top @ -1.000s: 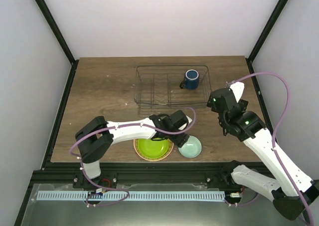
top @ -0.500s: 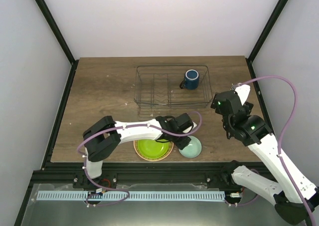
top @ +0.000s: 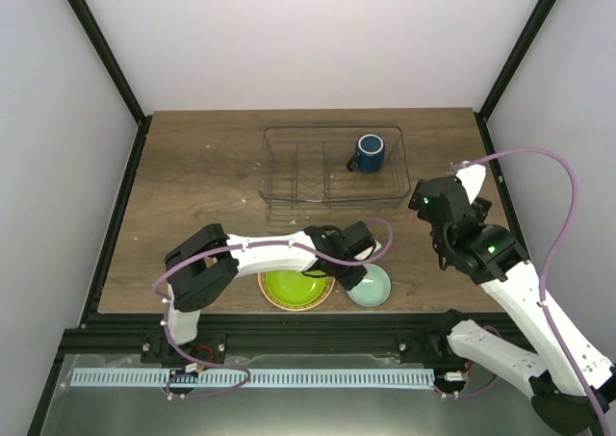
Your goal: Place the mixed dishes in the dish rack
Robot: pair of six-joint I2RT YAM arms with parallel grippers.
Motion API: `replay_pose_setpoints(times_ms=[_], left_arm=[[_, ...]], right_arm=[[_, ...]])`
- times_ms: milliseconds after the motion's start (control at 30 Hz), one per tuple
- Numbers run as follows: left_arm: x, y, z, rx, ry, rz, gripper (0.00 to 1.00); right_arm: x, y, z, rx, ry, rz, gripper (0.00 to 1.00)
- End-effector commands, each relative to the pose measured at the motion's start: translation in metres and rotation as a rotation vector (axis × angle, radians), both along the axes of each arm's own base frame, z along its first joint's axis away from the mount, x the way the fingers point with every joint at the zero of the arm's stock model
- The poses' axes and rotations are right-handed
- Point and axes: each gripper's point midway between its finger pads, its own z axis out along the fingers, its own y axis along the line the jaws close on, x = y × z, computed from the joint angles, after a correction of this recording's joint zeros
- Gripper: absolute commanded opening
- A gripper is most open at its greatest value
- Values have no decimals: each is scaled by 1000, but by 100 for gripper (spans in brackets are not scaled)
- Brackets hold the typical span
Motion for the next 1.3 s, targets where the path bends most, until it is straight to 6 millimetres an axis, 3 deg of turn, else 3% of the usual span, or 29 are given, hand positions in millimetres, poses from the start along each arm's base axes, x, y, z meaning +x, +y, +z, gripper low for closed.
replay_pose_setpoints(times_ms=[0, 133, 267, 467, 667, 767, 1000, 1133, 1267], left_arm=[[-4, -10, 12, -48, 6, -24, 23], [-8, -14, 11, -72, 29, -37, 20], [-10, -14, 11, -79, 35, -37, 0], [-13, -18, 26, -138, 40, -42, 0], [-11, -19, 65, -298, 90, -51, 0], [6, -5, 87, -408, 127, -14, 0], [45, 50, 131, -592, 131, 70, 0], [50, 74, 158, -735, 154, 77, 0], [49, 91, 182, -875, 178, 65, 0]], right_arm=[[2, 0, -2, -9, -8, -7, 100], [3, 1, -2, -10, -11, -1, 100], [3, 1, -2, -12, -14, -1, 100], [4, 2, -2, -13, -18, 5, 100], [14, 26, -7, 22, -19, 122, 100], [20, 46, -8, 65, -29, 224, 100], [26, 87, 4, 173, -107, 474, 100], [25, 117, 5, 240, -160, 663, 100], [20, 145, -8, 312, -192, 859, 100]])
